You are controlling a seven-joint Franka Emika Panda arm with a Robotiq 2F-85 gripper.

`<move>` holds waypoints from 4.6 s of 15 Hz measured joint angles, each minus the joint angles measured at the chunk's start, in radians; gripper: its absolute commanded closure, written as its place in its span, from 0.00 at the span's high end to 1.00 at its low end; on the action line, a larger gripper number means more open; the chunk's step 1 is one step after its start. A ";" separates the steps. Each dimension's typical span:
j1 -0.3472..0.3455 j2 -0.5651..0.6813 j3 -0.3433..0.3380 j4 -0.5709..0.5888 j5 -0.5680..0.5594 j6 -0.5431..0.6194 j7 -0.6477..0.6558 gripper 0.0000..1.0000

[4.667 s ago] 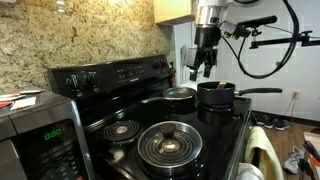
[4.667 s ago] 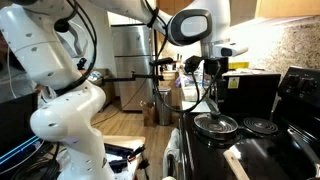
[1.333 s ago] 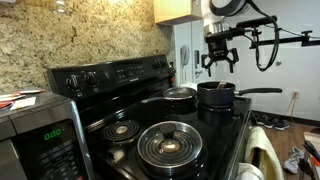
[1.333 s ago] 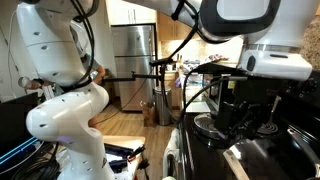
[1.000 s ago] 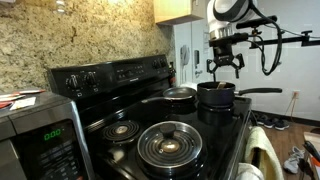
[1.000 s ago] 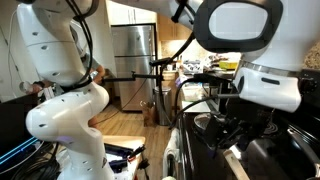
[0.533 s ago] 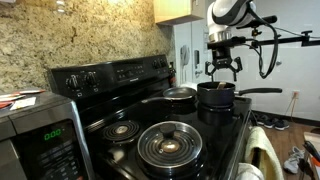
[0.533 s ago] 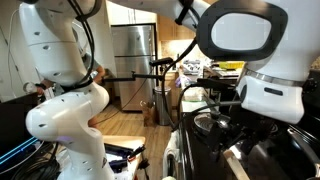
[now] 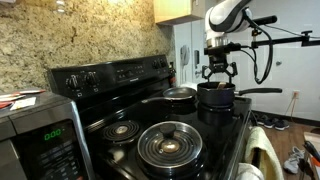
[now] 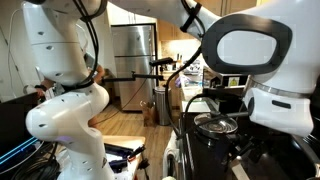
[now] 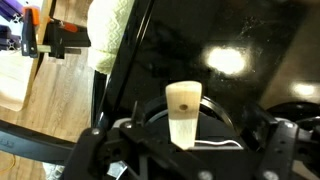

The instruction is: Take the spatula out of the pot, put it on the counter then pick the lid on the stove and put it on the pot

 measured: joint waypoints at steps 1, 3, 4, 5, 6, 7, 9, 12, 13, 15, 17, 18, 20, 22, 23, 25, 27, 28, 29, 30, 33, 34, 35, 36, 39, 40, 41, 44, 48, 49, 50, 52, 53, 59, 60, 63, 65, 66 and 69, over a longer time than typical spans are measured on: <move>0.000 0.004 0.000 0.001 0.000 0.002 0.000 0.74; 0.000 0.010 -0.001 0.005 0.000 0.003 0.000 0.60; 0.000 0.012 -0.001 0.006 0.000 0.003 0.000 0.54; 0.000 0.013 -0.002 0.008 0.000 0.003 0.000 0.46; 0.000 0.014 -0.002 0.009 0.000 0.003 0.000 0.41; 0.000 0.014 -0.003 0.009 0.000 0.003 0.000 0.33; 0.000 0.014 -0.003 0.010 0.001 0.003 0.000 0.22; 0.000 0.016 -0.003 0.010 0.001 0.003 0.000 0.06; 0.000 0.016 -0.003 0.010 0.001 0.003 0.000 0.09; 0.000 0.016 -0.002 0.011 -0.002 0.002 0.000 0.09; 0.001 0.016 -0.001 0.020 -0.021 -0.001 0.001 0.09; 0.002 0.016 0.002 0.030 -0.042 -0.010 0.005 0.10; 0.008 0.011 0.011 0.055 -0.098 -0.038 0.020 0.09; 0.020 0.003 0.026 0.083 -0.153 -0.075 0.023 0.10; 0.027 -0.004 0.034 0.097 -0.174 -0.095 0.023 0.10; 0.042 -0.023 0.053 0.115 -0.212 -0.128 0.023 0.09; 0.056 -0.048 0.073 0.117 -0.233 -0.141 0.023 0.09; 0.061 -0.060 0.083 0.117 -0.238 -0.145 0.023 0.09; 0.068 -0.070 0.093 0.117 -0.240 -0.147 0.023 0.09; 0.076 -0.079 0.104 0.117 -0.243 -0.147 0.015 0.09; 0.110 -0.098 0.145 0.116 -0.278 -0.146 -0.043 0.09; 0.123 -0.101 0.159 0.116 -0.281 -0.142 -0.065 0.09; 0.137 -0.103 0.172 0.116 -0.281 -0.131 -0.085 0.10; 0.150 -0.104 0.185 0.116 -0.281 -0.116 -0.106 0.08; 0.171 -0.102 0.221 0.114 -0.337 -0.098 -0.131 0.29; 0.171 -0.101 0.225 0.113 -0.349 -0.098 -0.131 0.08; 0.171 -0.100 0.225 0.113 -0.355 -0.098 -0.131 0.08; 0.171 -0.099 0.220 0.111 -0.333 -0.047 -0.193 0.08; 0.170 -0.117 0.174 0.101 -0.245 0.043 -0.442 0.08; 0.169 -0.129 0.158 0.093 -0.213 0.047 -0.515 0.08; 0.173 -0.148 0.135 0.079 -0.181 0.048 -0.589 0.08; 0.189 -0.198 0.078 0.035 -0.121 0.047 -0.735 0.07; 0.197 -0.230 0.048 0.006 -0.096 0.046 -0.811 0.08; 0.205 -0.355 -0.043 -0.088 -0.038 0.002 -1.050 0.08; 0.204 -0.355 -0.039 -0.089 -0.038 0.002 -1.050 0.08; 0.219 -0.346 -0.033 -0.088 0.005 -0.006 -1.160 0.08; 0.244 -0.334 -0.031 -0.087 0.051 -0.007 -1.249 0.08; 0.256 -0.326 -0.029 -0.085 0.071 -0.008 -1.291 0.08; 0.293 -0.295 -0.019 -0.075 0.101 -0.014 -1.413 0.08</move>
